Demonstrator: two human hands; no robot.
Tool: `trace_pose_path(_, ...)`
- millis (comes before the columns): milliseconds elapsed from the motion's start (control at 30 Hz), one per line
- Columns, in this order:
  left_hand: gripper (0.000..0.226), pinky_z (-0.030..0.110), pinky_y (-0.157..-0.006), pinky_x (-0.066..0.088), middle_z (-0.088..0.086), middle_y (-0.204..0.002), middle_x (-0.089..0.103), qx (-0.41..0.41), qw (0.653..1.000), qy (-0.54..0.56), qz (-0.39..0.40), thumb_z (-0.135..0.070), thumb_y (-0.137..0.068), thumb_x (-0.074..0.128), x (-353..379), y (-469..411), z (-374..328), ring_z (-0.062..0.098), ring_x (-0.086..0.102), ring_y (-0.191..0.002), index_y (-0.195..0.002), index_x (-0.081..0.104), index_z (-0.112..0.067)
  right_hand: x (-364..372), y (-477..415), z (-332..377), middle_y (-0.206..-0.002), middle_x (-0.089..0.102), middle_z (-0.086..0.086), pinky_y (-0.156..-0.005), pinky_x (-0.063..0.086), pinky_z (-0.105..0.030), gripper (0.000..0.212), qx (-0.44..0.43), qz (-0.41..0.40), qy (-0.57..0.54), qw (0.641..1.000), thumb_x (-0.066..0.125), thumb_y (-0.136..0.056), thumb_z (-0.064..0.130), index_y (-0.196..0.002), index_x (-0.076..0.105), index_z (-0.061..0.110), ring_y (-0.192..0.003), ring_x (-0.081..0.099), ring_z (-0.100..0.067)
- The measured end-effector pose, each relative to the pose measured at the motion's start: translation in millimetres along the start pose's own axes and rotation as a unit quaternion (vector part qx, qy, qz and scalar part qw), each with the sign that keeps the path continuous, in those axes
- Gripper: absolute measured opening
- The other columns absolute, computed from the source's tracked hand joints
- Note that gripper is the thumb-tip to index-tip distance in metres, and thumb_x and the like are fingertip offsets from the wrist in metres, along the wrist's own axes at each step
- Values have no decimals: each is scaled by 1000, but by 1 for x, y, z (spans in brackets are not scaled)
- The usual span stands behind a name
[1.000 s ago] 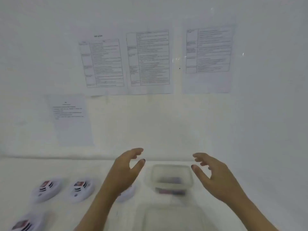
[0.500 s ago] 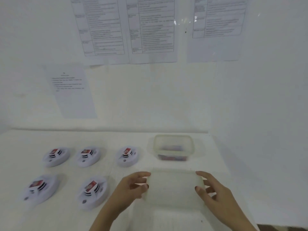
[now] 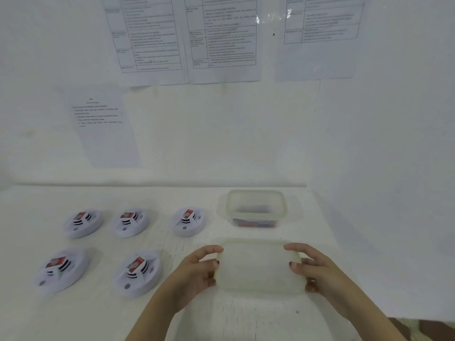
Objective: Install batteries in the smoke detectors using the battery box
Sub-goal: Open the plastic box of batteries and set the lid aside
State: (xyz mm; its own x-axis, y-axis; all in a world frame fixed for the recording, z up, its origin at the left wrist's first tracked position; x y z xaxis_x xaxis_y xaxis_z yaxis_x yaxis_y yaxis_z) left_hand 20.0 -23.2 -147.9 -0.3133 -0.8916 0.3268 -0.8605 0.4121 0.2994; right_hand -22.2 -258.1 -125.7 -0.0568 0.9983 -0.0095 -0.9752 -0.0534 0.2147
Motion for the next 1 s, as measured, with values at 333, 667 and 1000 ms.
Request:
trace_pose_path(333,45,27,-50,47,6,-71,56,6,997,71,22,-3,-45,72,7,-15,-4,16,53,-54,-85,55,-12,0,-10,-7,-81,32,-11,-48,23,-23,36,8,6,-36,999,76,-52,32,-83,59,23,-59,26,-17)
trace_pose_path(667,45,29,-70,56,-5,-101,74,46,997,-53,-8,-4,-61,55,9,-14,-10,12,70,-84,-103,71,-12,5,10,-7,-109,55,-13,-68,51,-30,84,-13,86,-23,996,83,-54,24,-128,48,46,-74,58,-20)
trace_pose_path(1000,29,34,-78,50,2,-106,73,1,973,-231,29,-24,-64,69,36,4,-5,20,68,-91,-93,70,-31,-10,16,-1,-81,66,-19,-54,56,-30,13,-18,-190,3,982,57,-93,19,-106,57,14,-52,65,-23)
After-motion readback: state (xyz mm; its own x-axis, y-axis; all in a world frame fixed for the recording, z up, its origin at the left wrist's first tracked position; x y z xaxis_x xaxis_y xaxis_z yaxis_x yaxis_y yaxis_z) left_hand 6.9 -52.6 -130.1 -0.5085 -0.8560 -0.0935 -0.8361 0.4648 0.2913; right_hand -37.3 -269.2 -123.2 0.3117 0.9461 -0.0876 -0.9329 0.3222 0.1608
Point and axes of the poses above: each hand's wrist, its own y-axis away from the middle knuckle, its own x-axis out of the palm, z = x × y, the point moved 10 cm from there along -y, towards the middle knuckle
